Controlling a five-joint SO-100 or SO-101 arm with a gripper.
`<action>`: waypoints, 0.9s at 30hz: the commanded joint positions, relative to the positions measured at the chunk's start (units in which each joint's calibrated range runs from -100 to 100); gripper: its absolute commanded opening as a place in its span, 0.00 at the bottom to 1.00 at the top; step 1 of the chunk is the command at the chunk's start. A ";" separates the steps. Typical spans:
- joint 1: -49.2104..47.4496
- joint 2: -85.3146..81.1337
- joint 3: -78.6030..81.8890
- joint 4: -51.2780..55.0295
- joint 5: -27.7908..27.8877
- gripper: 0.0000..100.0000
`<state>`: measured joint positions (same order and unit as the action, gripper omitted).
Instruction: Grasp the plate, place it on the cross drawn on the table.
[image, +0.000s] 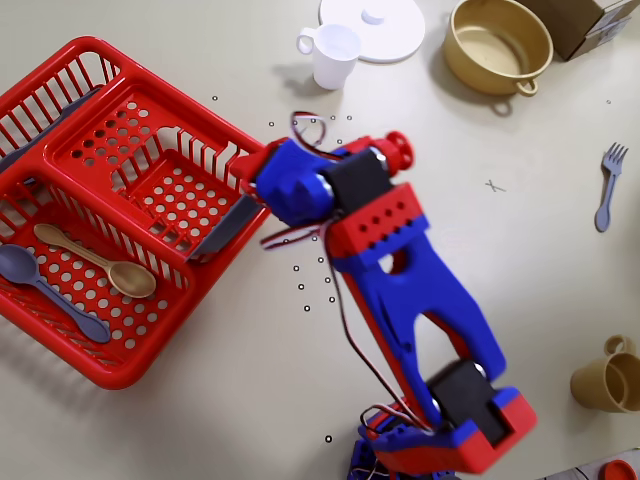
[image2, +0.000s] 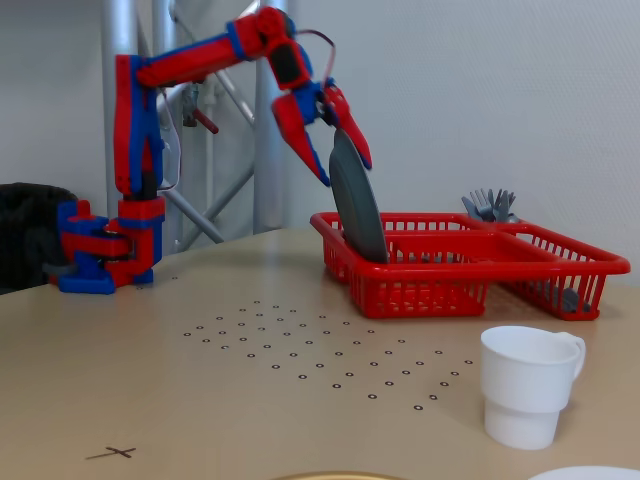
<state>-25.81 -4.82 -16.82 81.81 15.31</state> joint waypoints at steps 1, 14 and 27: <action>-0.90 1.44 -10.02 0.72 -0.39 0.20; -3.70 11.58 -23.71 4.27 -1.76 0.00; -5.42 16.23 -45.01 14.81 -6.64 0.00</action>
<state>-29.81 15.44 -53.44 96.39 9.74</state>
